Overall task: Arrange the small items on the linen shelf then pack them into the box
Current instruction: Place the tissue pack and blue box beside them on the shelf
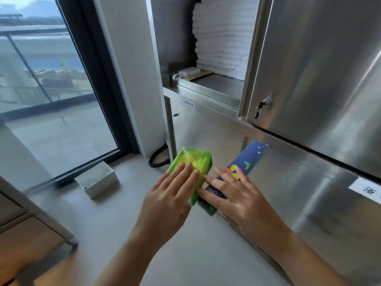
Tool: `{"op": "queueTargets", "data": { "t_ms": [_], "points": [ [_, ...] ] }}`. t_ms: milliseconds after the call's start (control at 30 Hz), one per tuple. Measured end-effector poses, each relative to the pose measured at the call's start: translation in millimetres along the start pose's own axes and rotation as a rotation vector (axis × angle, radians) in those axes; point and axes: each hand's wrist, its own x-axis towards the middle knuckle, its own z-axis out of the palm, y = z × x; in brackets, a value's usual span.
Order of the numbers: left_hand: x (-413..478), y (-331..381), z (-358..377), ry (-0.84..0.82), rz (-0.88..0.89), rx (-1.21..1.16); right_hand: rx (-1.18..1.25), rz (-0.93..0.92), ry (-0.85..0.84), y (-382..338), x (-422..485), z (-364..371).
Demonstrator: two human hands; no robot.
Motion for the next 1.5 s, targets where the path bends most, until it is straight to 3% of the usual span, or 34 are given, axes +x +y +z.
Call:
{"op": "queueTargets", "data": {
  "t_ms": [600, 900, 1500],
  "points": [
    [76, -261, 33, 0.021, -0.003, -0.025, 0.041, 0.024, 0.036, 34, 215, 165],
    [129, -308, 84, -0.011, 0.007, -0.06, 0.04, 0.065, -0.006, 96, 244, 217],
    [321, -338, 213, -0.067, 0.088, -0.087, -0.053, 0.127, 0.002, 310, 270, 278]
  ]
}}
